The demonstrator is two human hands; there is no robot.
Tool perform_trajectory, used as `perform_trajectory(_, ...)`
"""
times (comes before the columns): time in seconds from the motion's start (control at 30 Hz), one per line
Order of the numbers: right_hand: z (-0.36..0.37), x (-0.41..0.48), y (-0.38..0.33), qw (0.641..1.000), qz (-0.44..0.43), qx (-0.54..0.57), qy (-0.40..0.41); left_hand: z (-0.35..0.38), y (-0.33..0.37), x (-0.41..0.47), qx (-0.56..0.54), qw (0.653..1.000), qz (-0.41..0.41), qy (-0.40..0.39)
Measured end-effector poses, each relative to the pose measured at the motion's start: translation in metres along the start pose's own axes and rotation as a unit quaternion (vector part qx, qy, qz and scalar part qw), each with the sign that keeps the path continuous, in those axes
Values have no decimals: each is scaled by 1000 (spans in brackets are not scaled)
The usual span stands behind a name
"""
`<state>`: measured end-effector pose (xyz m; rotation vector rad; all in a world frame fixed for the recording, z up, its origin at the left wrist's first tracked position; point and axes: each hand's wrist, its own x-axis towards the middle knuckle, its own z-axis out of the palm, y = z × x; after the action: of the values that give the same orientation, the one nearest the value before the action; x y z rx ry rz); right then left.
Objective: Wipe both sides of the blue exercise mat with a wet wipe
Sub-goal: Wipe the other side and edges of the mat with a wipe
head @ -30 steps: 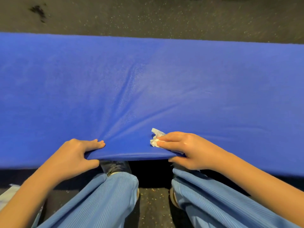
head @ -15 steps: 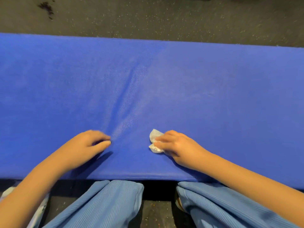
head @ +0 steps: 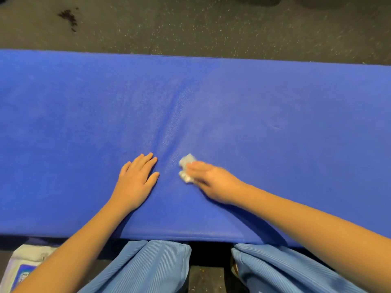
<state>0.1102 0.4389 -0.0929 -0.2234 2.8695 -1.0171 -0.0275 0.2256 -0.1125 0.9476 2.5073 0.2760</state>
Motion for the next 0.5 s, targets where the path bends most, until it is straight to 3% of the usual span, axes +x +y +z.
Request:
perform_trajectory(0.13,14,-8,-21,991,-130,-19,-35,-1,-1,0,7,1000,-5,-1)
perform_trajectory(0.3,-2,29,48,996,30,-85,0,0,3,-2,17,1000,-6,-12)
perform_trajectory(0.5,2,15,30,990,-96,-85,-64,-2,3,0,30,999,-12,-8)
